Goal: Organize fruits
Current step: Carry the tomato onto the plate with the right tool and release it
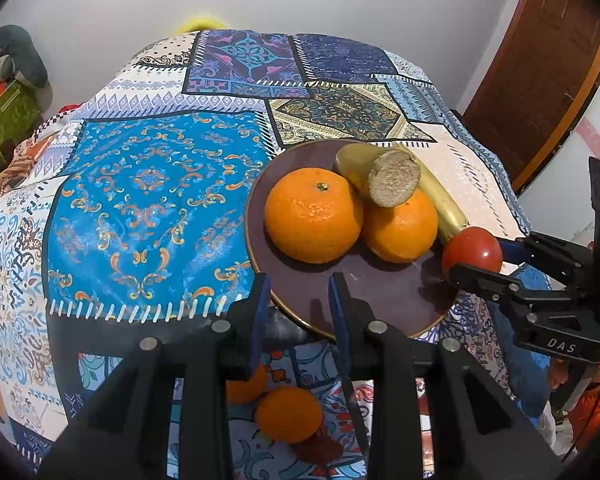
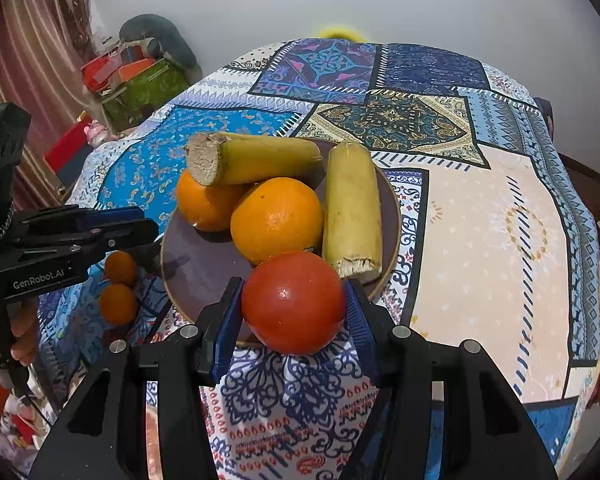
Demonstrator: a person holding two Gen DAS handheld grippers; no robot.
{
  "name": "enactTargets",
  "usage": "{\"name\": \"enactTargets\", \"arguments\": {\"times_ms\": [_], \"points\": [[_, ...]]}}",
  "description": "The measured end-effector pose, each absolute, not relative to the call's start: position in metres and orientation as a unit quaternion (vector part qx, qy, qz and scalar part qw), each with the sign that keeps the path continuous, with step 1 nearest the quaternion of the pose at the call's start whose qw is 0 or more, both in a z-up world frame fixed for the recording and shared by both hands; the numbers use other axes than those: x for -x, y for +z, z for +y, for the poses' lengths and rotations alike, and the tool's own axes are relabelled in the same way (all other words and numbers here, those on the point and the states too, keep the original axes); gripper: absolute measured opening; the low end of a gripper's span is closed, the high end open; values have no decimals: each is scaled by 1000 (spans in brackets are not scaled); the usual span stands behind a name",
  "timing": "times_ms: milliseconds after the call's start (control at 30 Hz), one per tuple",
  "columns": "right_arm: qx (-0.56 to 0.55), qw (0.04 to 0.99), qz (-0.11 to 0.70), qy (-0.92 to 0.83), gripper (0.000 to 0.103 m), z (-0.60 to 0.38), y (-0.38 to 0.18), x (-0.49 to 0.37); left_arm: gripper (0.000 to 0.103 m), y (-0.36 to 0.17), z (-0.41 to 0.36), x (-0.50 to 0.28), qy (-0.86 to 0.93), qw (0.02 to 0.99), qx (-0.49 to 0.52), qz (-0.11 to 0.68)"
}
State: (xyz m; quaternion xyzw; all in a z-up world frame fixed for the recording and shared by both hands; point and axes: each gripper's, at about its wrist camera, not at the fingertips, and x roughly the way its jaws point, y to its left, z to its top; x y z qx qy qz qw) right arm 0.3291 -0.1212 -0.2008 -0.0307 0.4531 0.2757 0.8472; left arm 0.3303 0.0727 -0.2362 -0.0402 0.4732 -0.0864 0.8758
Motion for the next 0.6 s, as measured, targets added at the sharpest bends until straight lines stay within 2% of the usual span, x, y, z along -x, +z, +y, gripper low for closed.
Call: {"name": "enactTargets", "arguments": {"times_ms": [167, 467, 533, 600], "points": [[31, 845, 453, 283, 47, -120, -203, -330, 30, -230, 91, -324, -73, 880, 42, 467], [25, 843, 456, 284, 47, -120, -204, -330, 31, -251, 102, -306, -67, 857, 26, 511], [25, 843, 458, 282, 47, -120, -206, -329, 37, -256, 103, -303, -68, 854, 36, 514], [23, 843, 458, 281, 47, -120, -206, -329, 38, -260, 104, -302, -69, 851, 45, 518]]}}
